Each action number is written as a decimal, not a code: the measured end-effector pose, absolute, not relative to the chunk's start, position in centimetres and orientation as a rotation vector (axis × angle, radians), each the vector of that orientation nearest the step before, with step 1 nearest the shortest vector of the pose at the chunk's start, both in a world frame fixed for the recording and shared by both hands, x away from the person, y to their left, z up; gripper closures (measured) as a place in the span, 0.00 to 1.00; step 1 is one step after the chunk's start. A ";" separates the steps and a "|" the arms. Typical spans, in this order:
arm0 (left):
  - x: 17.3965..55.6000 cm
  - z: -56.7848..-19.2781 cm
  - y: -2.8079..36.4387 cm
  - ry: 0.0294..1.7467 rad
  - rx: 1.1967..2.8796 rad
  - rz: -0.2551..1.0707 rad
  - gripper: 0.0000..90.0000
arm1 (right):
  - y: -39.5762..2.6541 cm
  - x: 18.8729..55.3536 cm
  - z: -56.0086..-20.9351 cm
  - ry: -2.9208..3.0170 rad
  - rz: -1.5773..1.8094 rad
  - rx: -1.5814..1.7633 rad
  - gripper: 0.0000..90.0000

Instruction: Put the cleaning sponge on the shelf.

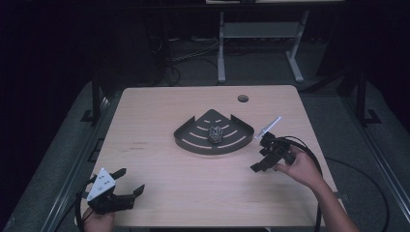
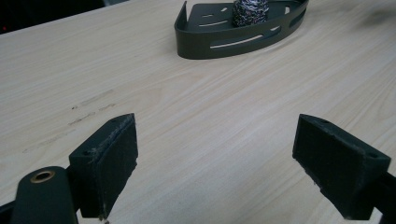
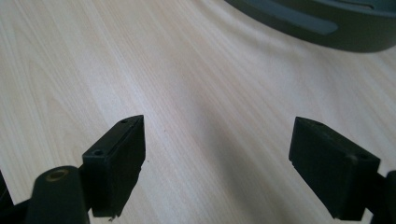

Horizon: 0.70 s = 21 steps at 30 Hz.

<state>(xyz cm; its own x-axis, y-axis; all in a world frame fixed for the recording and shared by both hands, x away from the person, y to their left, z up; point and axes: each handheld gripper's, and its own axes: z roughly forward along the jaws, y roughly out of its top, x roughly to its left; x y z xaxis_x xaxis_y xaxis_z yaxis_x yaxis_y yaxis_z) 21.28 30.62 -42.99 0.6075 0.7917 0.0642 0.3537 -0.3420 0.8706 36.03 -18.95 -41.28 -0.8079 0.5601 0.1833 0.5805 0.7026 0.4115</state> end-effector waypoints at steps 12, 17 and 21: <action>21.3 -43.0 30.5 0.906 1.945 0.616 0.15 | -20.4 34.5 -42.5 -2.835 -0.715 -0.984 0.20; 21.2 -43.1 30.4 0.906 1.949 0.613 0.15 | -20.8 34.0 -42.9 -2.829 -0.716 -0.987 0.20; 21.3 -43.1 30.4 0.911 1.948 0.612 0.15 | -21.3 33.1 -43.2 -2.830 -0.728 -0.987 0.20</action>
<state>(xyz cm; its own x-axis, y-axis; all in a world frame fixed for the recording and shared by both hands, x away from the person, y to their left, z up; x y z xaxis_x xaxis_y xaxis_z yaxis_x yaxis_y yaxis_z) 21.27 30.37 -43.08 0.6102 0.7896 0.0653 0.3585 -0.3488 0.8659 33.13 -21.29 -43.18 -0.7937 0.5732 0.2036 0.6003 0.6840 0.4145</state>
